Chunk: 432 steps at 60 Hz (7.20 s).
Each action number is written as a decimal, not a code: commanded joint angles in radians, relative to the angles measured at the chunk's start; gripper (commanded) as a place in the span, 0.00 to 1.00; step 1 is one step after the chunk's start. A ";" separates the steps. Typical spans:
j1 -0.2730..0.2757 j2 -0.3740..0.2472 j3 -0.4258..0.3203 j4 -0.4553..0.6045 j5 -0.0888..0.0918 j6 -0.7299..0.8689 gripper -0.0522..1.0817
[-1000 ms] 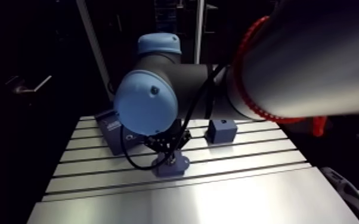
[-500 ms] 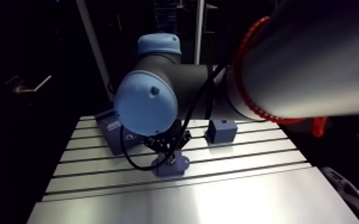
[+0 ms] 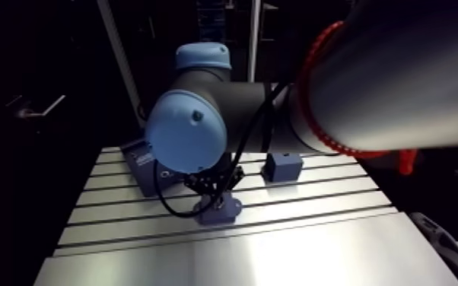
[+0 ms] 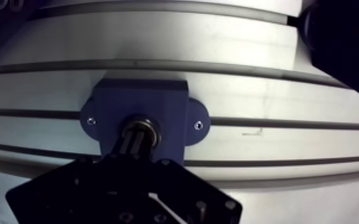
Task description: Pick up the bearing and press it into the housing until flush.
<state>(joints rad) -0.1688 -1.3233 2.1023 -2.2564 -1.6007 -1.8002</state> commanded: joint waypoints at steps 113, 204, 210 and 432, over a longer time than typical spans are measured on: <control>0.000 0.002 -0.006 -0.002 0.000 0.002 0.98; 0.000 0.011 0.005 -0.021 0.000 0.000 0.98; 0.000 0.011 0.006 -0.022 0.000 0.000 0.98; 0.017 -0.210 -0.603 0.802 -0.035 0.068 0.05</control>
<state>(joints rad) -0.1538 -1.5272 1.5637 -1.4976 -1.6414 -1.7319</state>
